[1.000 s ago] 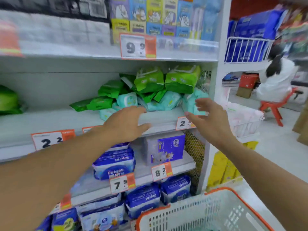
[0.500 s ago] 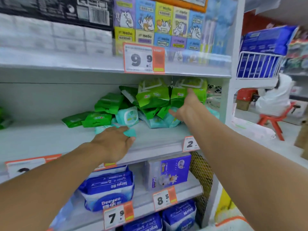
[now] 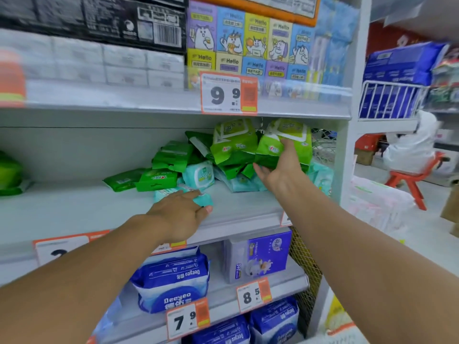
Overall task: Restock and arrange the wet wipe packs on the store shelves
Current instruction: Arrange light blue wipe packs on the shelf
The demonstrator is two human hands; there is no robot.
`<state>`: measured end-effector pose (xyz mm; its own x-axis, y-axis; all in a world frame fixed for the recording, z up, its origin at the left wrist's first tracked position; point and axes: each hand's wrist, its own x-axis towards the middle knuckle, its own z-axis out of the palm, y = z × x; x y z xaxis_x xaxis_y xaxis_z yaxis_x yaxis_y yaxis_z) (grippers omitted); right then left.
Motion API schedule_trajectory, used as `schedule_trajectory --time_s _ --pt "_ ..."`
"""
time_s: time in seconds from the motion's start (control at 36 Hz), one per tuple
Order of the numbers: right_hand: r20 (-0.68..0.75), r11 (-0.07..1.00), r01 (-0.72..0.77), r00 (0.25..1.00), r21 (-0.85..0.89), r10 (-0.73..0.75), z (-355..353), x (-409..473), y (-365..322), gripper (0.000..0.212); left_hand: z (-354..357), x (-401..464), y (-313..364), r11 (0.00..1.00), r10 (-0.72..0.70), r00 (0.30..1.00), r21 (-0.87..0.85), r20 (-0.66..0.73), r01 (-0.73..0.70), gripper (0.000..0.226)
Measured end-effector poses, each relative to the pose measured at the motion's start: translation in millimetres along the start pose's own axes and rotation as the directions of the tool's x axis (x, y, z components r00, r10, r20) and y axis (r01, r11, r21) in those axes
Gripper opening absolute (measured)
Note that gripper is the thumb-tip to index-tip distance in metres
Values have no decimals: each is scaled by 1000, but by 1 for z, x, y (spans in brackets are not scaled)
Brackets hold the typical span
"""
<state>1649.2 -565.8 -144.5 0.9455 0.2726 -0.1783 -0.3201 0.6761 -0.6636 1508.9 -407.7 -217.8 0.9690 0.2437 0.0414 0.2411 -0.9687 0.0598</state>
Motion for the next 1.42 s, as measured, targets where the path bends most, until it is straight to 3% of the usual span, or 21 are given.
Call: schedule_trajectory --time_s 0.14,0.19,0.28,0.36,0.53,0.61,0.67,0.78,0.86,1.0,1.03,1.08,1.11,1.17,1.22,1.33,1.42 --pt "45 998 -51 998 -30 52 -23 -38 6 31 -5 -12 -3 992 78 997 -98 -27 -80 45" --pt "49 998 -56 997 -41 58 -32 -55 8 30 -7 -20 -4 964 97 985 -234 -143 -128 36" --pt "76 998 -62 995 -25 64 -45 -82 13 28 -13 -33 -1 876 -25 950 -466 -310 -129 31" --pt "65 996 -77 995 -36 79 -61 -111 25 25 -21 -43 3 757 -134 930 -641 -341 -126 39" --pt "123 987 -139 981 -83 149 -78 -150 62 14 -35 -57 2 547 -290 929 -837 -230 -36 61" --pt "161 977 -171 968 -126 190 -78 -159 74 20 -34 -71 -4 488 -324 935 -872 -143 36 65" --pt "180 970 -179 961 -165 208 -78 -163 80 22 -32 -81 -7 378 -335 940 -924 -72 64 64" --pt "297 946 -153 924 -287 240 -82 -172 92 32 -39 -103 -16 116 -338 941 -992 -2 40 40" --pt "375 918 -156 878 -365 298 -79 -179 96 46 -49 -129 -31 -2 -327 945 -1000 1 0 52" --pt "477 834 -118 773 -540 418 -64 -186 105 66 -48 -191 -90 12 -357 934 -1000 19 25 91" --pt "494 799 -101 738 -593 460 -59 -189 109 80 -46 -206 -102 11 -363 931 -999 28 34 88" --pt "511 720 -44 674 -693 533 -50 -197 123 97 -41 -243 -116 102 -320 945 -990 64 101 55" --pt "525 684 -4 639 -729 563 -45 -204 132 93 -38 -262 -123 159 -291 950 -974 112 163 40" --pt "542 609 82 560 -789 627 -31 -222 152 60 -27 -302 -137 244 -261 941 -928 217 281 35" --pt "515 506 165 496 -847 699 -17 -245 177 36 -11 -342 -156 232 -282 913 -902 295 364 37" --pt "438 353 273 394 -895 808 -3 -281 240 38 28 -415 -188 122 -388 838 -880 383 458 40" --pt "361 287 256 319 -923 876 -4 -302 287 42 47 -458 -205 94 -423 795 -852 434 515 35"
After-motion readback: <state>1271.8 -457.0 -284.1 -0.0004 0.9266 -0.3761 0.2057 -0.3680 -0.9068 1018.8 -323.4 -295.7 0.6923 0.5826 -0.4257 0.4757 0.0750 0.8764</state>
